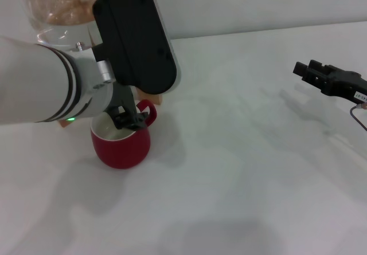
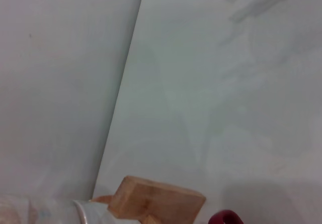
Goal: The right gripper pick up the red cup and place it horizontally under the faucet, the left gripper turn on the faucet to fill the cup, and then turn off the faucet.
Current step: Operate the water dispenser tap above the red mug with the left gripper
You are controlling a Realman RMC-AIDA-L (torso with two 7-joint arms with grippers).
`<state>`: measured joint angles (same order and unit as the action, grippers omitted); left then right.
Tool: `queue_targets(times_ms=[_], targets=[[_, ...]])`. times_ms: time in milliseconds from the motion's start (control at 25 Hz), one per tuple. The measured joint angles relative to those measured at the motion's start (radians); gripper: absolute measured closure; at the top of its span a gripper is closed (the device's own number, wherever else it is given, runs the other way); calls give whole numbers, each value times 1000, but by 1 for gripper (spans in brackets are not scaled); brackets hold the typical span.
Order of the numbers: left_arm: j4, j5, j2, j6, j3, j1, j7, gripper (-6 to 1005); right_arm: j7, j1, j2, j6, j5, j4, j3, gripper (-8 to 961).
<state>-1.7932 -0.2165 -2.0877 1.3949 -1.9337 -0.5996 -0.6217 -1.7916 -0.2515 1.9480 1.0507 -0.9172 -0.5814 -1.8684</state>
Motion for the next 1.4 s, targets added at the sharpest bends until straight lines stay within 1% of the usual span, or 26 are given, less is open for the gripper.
queue_targets(times_ms=[640,960,1400], targets=[[-24,-1,0,-27,-2,9,0,123,0,1,0,3,-3,8,-10,441],[-90,-2,0,-67,-3,53,0,123,0,2,0,5,-1,9,-14,441],[-86,-1,0,-71,-48,87,0,123,0,0,-1,7,-4,9,-22,441]])
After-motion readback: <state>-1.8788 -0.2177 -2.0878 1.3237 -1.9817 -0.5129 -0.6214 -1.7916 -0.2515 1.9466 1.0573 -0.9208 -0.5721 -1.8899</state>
